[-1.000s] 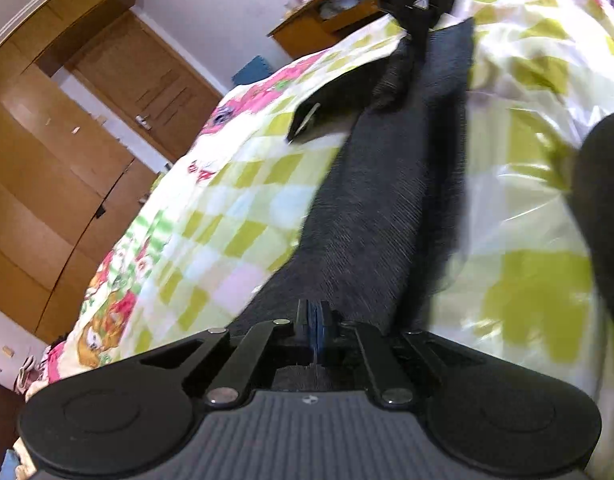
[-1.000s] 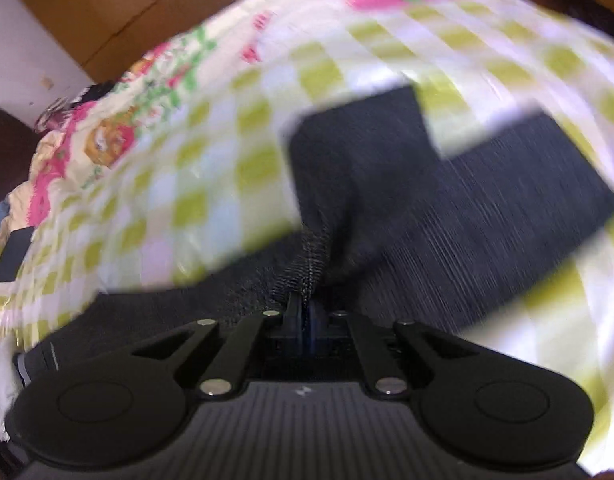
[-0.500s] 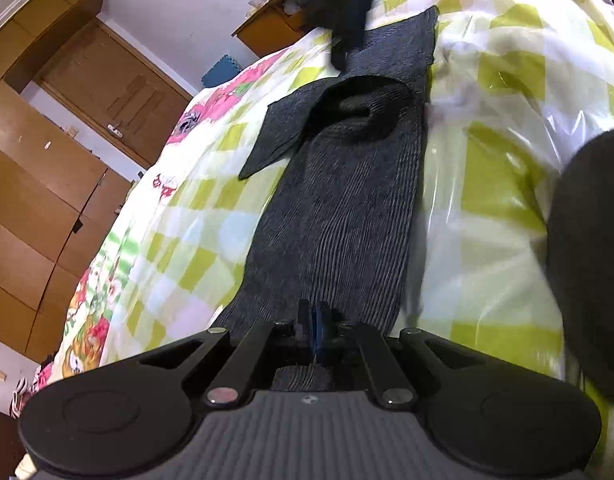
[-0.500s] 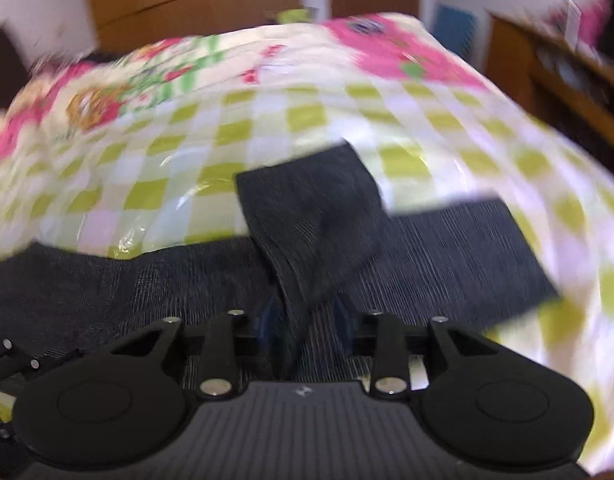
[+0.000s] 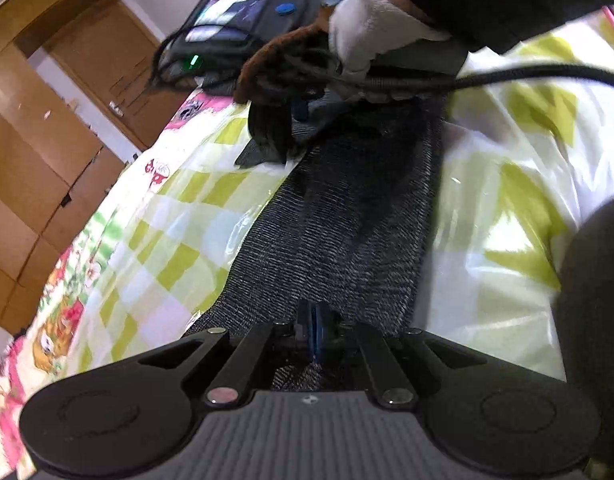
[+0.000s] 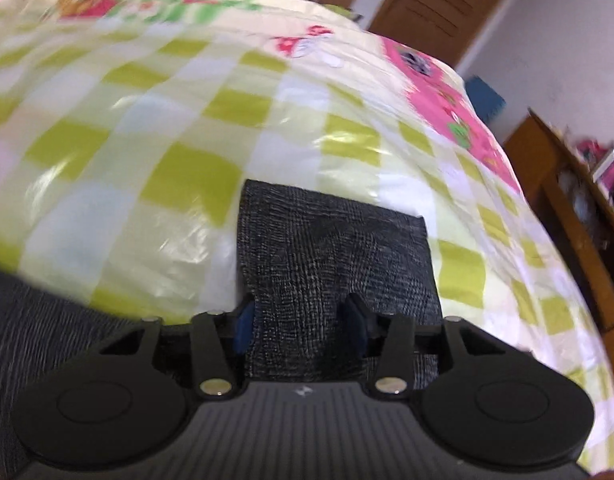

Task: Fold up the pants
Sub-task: 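Pull the trouser legs straight and lay them flat with both tools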

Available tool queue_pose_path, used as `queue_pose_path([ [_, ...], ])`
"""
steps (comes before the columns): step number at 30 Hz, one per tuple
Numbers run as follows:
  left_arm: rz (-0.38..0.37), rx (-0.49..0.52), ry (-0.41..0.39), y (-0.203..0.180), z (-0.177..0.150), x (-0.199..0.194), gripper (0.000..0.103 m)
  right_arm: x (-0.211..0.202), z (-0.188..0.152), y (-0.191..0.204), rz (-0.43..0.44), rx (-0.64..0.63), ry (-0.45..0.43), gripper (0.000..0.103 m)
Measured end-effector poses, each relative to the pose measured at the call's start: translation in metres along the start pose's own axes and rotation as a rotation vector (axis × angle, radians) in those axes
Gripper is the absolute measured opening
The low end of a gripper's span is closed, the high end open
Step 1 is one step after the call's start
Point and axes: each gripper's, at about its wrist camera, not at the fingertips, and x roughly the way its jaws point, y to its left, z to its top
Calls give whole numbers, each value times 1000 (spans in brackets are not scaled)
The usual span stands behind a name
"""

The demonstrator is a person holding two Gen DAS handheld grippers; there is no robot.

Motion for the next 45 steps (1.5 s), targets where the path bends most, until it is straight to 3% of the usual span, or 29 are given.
queue_pose_path([
  [3, 13, -63, -7, 7, 6, 6, 20, -5, 3, -29, 55, 143, 1, 9],
  [6, 12, -92, -9, 6, 13, 8, 20, -23, -2, -65, 82, 277, -34, 7],
  [9, 12, -54, -16, -3, 19, 6, 20, -43, -18, -112, 97, 432, -74, 7],
  [12, 5, -37, -14, -9, 25, 6, 20, -58, -55, -170, 159, 693, -119, 7],
  [14, 8, -37, -10, -11, 30, 7, 20, -57, -88, -195, 209, 827, -103, 7],
  [16, 0, -38, -1, -13, 34, 9, 20, -50, -119, -204, 196, 877, -65, 10],
  [20, 9, 17, 8, -23, 40, 12, 20, -35, -162, -215, 295, 1030, -56, 18],
  [23, 8, 34, 13, -26, 46, 13, 21, -29, -172, -222, 374, 1121, -109, 36],
  [25, 3, 31, 16, -26, 50, 15, 21, -24, -173, -226, 418, 1160, -129, 57],
  [26, 3, 33, 18, -26, 51, 16, 21, -22, -170, -227, 418, 1158, -130, 57],
  [27, 4, 36, 20, -26, 54, 18, 21, -22, -167, -227, 373, 1147, -123, 53],
  [30, 2, 36, 18, -27, 57, 19, 23, -18, -162, -232, 310, 1169, -80, 12],
  [31, 1, 35, 17, -26, 57, 19, 24, -17, -162, -235, 317, 1186, -79, 6],
  [34, 13, 50, 8, -22, 62, 21, 26, -21, -147, -243, 369, 1196, -107, 6],
  [37, 50, 47, -17, -12, 72, 21, 26, -50, -126, -251, 440, 1176, -257, 5],
  [40, 68, 5, -48, -3, 80, 17, 26, -78, -124, -257, 445, 1161, -360, 5],
  [42, 53, -14, -52, -6, 79, 17, 27, -79, -137, -255, 378, 1140, -326, 5],
  [45, 5, -2, -25, -22, 71, 24, 27, -56, -165, -248, 267, 1102, -166, 6],
])
